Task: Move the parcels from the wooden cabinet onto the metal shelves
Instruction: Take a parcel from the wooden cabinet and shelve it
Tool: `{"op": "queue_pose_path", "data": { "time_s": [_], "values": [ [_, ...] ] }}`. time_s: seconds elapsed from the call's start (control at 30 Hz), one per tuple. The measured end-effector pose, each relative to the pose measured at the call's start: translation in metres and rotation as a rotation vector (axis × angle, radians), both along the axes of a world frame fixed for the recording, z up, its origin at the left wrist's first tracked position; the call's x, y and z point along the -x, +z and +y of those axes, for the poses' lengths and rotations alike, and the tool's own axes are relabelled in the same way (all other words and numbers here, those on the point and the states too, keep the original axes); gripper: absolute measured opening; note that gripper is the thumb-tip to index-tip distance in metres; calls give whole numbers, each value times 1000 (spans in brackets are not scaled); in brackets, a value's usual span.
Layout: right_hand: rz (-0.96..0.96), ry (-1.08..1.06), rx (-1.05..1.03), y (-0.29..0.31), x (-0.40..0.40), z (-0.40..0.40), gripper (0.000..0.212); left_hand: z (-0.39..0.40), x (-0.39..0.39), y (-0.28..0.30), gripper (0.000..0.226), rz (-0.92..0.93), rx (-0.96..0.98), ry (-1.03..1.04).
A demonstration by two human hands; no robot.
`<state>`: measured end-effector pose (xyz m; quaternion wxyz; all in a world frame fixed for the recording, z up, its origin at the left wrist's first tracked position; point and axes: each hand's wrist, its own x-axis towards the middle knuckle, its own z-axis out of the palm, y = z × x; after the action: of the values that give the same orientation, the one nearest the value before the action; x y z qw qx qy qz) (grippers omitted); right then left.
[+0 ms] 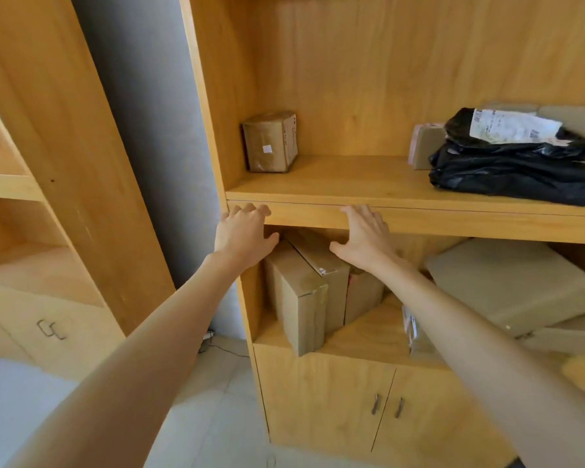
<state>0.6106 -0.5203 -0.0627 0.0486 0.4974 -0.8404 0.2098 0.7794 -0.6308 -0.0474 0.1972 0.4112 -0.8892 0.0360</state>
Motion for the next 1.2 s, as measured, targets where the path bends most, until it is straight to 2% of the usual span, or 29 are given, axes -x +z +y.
{"op": "queue_pose_path", "data": {
  "time_s": [0.43,0.73,0.93,1.03,1.13,1.2],
  "values": [
    [-96,-88,-83,-95,4,-17,73,-32,25,-94,48,-42,-65,-134],
    [-115,-90,-91,-191,24,-46,81,-56,52,-195,49,-31,-50,-134],
    [-194,-11,-27,-239,29,-68,102,-67,60,-248,57,-14,-34,-129],
    [-307,33,34,-255,23,-83,117,-73,60,-264,65,32,-34,-141],
    [-465,62,187,-269,14,-95,126,-76,60,-273,71,76,-32,-164],
    [-491,44,276,-276,10,-100,128,-77,60,-276,73,90,-29,-171]
  ]
}}
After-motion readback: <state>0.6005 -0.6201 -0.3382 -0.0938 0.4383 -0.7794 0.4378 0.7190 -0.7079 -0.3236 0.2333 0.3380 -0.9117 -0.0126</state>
